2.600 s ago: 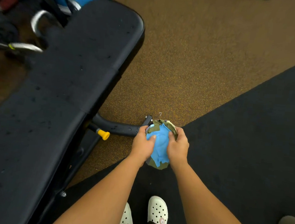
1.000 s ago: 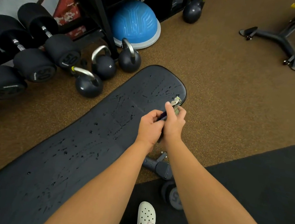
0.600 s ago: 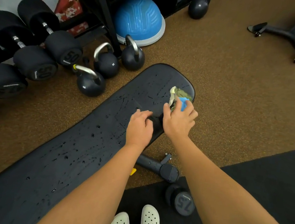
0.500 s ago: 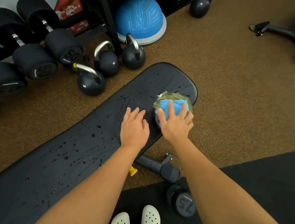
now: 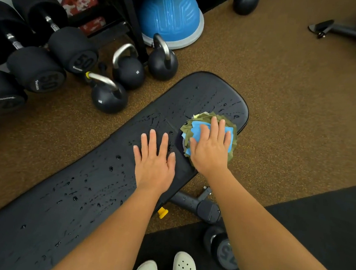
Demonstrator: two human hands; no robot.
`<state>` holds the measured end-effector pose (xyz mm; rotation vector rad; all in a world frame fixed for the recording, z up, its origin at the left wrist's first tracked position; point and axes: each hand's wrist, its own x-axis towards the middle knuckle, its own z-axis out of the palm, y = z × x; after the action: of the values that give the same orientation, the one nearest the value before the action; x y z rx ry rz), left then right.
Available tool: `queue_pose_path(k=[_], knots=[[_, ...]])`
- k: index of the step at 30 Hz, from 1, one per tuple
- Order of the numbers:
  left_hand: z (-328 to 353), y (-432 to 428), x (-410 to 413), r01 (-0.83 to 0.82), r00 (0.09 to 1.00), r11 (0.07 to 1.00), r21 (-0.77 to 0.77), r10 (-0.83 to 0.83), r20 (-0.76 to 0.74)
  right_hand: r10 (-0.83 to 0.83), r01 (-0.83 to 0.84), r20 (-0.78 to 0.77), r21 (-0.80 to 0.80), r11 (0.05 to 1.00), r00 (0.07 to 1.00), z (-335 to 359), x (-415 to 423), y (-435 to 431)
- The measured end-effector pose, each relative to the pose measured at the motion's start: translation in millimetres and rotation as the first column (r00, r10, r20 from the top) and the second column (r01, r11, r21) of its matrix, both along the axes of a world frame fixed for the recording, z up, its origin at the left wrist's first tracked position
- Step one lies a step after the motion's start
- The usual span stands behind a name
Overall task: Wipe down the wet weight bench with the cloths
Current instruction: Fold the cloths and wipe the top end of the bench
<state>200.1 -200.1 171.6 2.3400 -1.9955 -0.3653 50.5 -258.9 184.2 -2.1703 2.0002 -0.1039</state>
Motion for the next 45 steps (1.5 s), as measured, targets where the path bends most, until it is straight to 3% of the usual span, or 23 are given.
queue_pose_path(k=[3,9,14,20,25,31,37,39,43,45], knots=[[-4,0,-2,-0.010,1.000,1.000,-0.003,0.010,0.023,0.078,-0.081,-0.084,-0.043,0.996,0.993,-3,-17,3],[-6,-2,-3,-0.021,0.999,1.000,-0.021,0.022,0.024,-0.057,0.074,-0.213,0.070,0.995,0.975,6,-3,-38],[-4,-9,-6,-0.050,0.999,0.998,-0.031,0.049,-0.020,0.177,-0.179,-0.162,0.005,0.984,0.971,4,-8,-27],[-4,-28,-1,-0.025,1.000,0.998,-0.052,0.025,-0.010,-0.022,0.025,-0.192,0.013,1.000,0.981,16,-11,-56],[-5,-27,-2,-0.024,1.000,0.998,-0.057,0.025,0.014,0.128,-0.137,-0.106,-0.091,0.986,0.986,2,-16,-38],[-4,-26,-2,-0.029,0.999,0.998,-0.055,0.030,0.019,-0.153,0.150,-0.131,-0.036,0.988,0.979,1,-14,-64],[-3,-26,-1,-0.030,0.999,0.997,-0.072,0.031,0.015,0.182,-0.187,-0.119,-0.035,0.982,0.976,-2,-15,-38],[-3,-27,-1,-0.031,0.999,0.997,-0.071,0.032,0.016,0.131,-0.136,-0.145,-0.030,0.990,0.981,-4,-37,-37],[-4,-27,-1,-0.032,0.999,0.997,-0.066,0.032,0.009,-0.189,0.192,-0.164,0.002,0.981,0.968,2,-24,-77],[-5,-27,-1,-0.035,0.999,0.997,-0.067,0.036,0.005,-0.192,0.200,-0.169,0.032,0.979,0.967,4,-2,-86]])
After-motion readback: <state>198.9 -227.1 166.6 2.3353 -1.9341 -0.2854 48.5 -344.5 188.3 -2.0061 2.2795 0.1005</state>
